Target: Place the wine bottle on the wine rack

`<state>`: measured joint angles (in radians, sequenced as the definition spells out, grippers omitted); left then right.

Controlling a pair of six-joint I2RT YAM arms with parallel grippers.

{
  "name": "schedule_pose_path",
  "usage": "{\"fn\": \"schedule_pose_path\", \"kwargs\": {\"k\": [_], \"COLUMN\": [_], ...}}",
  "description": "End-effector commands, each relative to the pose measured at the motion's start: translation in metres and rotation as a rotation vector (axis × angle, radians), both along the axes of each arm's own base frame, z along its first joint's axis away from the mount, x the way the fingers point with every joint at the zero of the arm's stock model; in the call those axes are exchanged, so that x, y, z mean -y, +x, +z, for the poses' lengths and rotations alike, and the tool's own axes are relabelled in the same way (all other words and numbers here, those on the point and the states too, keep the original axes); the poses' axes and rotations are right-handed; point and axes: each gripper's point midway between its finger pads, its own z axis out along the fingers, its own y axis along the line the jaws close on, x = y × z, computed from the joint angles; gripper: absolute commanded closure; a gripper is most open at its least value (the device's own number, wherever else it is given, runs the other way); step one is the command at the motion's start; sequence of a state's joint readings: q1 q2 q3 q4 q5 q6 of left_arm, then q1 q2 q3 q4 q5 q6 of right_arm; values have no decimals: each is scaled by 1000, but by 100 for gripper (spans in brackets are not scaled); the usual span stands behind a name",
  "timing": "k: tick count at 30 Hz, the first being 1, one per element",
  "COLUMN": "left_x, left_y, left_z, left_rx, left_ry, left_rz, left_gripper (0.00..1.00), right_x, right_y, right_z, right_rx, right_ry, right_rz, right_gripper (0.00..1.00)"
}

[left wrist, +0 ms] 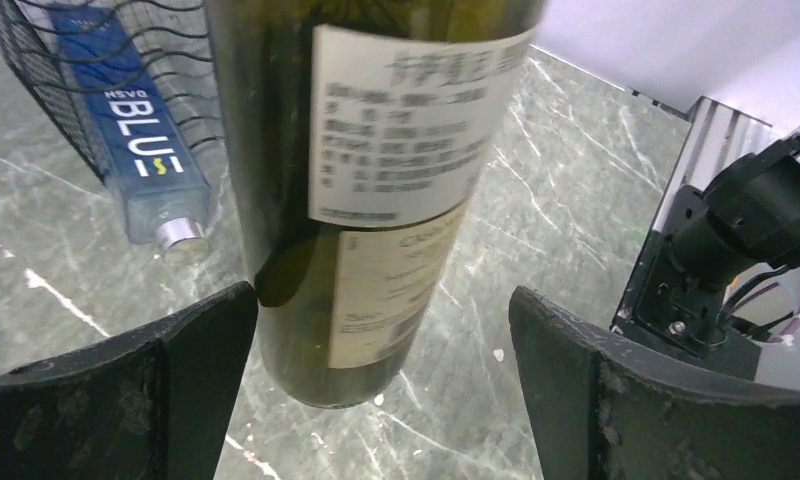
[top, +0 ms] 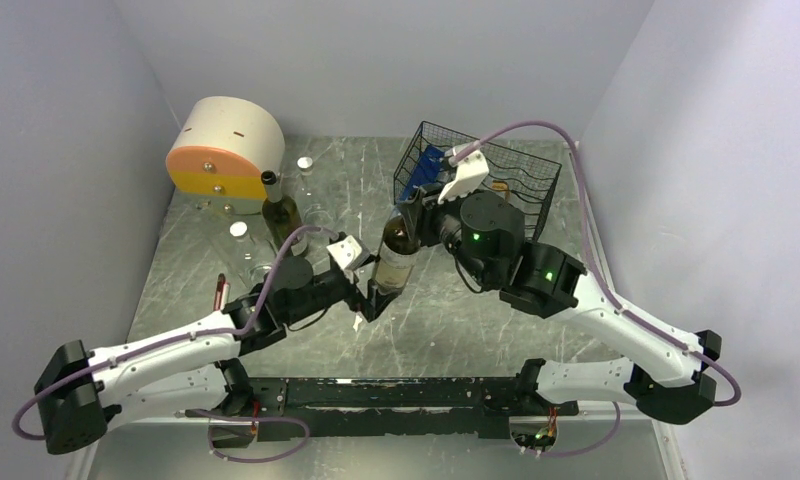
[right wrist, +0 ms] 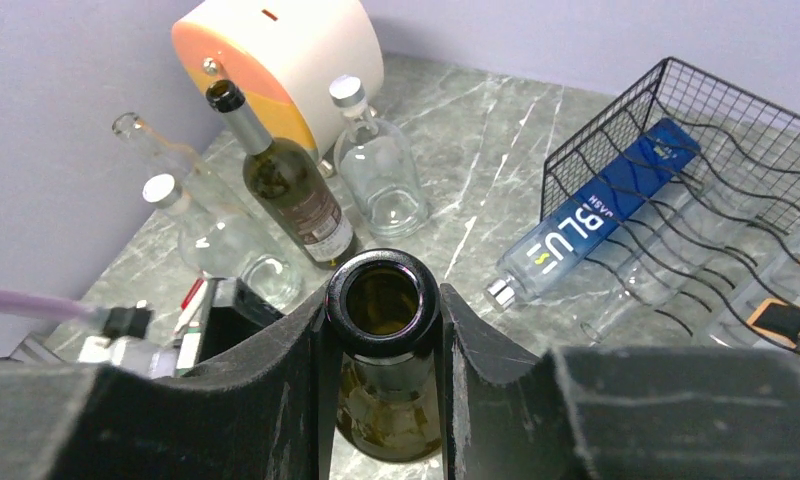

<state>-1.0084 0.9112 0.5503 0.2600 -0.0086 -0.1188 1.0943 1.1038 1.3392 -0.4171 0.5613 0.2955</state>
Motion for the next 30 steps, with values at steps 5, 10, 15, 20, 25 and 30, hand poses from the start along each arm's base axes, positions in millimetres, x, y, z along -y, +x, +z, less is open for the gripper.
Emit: {"fn": "schedule_pose_path", "kwargs": {"k": [5, 10, 15, 20, 25, 30], "left_x": [33, 39, 44, 46, 53, 56], "left_y": [7, 8, 1, -8, -18, -22], "left_z": [24, 29, 35, 42, 43, 46], "left_rx": [-67, -28, -1, 49, 88, 127], "left_ry": [-73, -91, -133, -204, -211, -231], "left_rz": [-51, -86, -191, -303, -410, -465], "left_gripper": [0, 0, 0, 1, 0, 10], "right_x": [9, 14, 14, 6, -1, 0], "right_y": [-15, -21, -34, -49, -61, -67], "right_z": [68, 65, 65, 60, 56, 58], "right_rx": [101, 109, 143, 154, 134, 127], "right_ry": [178, 147, 126, 99, 87, 92], "right_rz": [67, 94, 178, 286, 369, 397], "right_gripper": [84, 84, 84, 84, 84, 84]}}
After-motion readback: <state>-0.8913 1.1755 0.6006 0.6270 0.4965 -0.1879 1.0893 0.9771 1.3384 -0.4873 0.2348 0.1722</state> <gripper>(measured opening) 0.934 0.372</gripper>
